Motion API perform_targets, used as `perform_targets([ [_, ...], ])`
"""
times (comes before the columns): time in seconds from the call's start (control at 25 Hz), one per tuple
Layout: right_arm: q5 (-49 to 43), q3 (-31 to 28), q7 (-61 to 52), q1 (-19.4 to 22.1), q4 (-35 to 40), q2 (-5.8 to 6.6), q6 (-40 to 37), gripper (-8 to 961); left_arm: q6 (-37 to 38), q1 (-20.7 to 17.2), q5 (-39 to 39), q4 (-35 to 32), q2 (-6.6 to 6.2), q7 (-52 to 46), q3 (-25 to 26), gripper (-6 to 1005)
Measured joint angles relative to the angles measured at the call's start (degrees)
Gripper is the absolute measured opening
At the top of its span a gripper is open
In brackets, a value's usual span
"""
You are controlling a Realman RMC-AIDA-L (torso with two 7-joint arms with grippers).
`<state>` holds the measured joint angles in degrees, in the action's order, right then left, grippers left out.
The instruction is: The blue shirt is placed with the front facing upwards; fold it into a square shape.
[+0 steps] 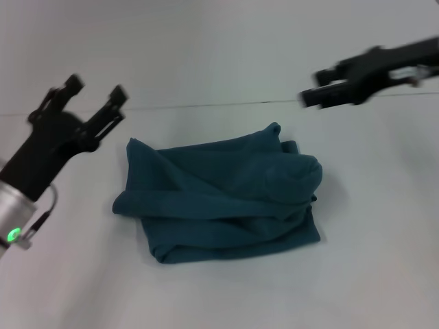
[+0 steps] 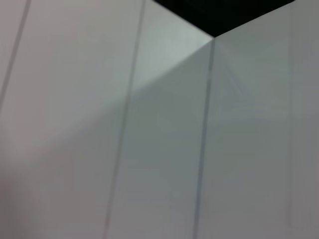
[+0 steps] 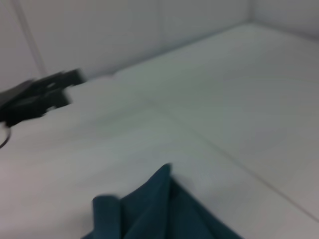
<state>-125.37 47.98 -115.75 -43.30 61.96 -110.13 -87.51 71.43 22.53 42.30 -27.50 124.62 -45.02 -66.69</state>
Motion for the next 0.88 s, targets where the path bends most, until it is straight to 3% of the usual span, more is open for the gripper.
perform_targets([
  [0.08,-4.75,3.39,-3.42,-3.97,1.31,-0.81,-1.09,401,-0.18,-0.39,1.06,1.45,0.0,0.38,2.82,888],
  [0.12,-9.94,5.47,-5.91,-8.58,1.23,-2.33,-1.5,421,-0.27,-0.72,2.47,2.12,0.01,0.43,4.99,888],
  [0.16,-9.94,5.47,-5.91,-8.58,1.23,-2.33,-1.5,474,-0.3,-0.94,3.13,2.21,0.0,0.43,5.94,888],
  [0.24,-16.07,7.35,-7.54,-13.26,0.21,-4.59,-1.82,580,-0.37,-1.6,4.86,2.32,0.0,0.28,8.14,888],
  [0.36,-23.88,8.82,-8.24,-18.85,-2.67,-8.2,-1.71,610,-0.42,-2.31,5.81,2.35,0.0,-0.39,10.07,888],
  [0.44,-26.55,10.25,-9.13,-21.6,-5.46,-9.66,-0.94,630,-1.08,-2.57,6.16,2.42,0.0,-0.54,10.54,888],
  [0.6,-26.04,16.33,-12.01,-24.84,-11.34,-9.84,3.48,614,-3.46,-2.32,6.47,3.42,0.0,-0.36,10.41,887],
  [0.88,-23.62,24.11,-12.19,-25.37,-15.01,-10.08,5.99,585,-6.21,-2.66,7.71,4.13,0.0,-0.19,10.92,887],
])
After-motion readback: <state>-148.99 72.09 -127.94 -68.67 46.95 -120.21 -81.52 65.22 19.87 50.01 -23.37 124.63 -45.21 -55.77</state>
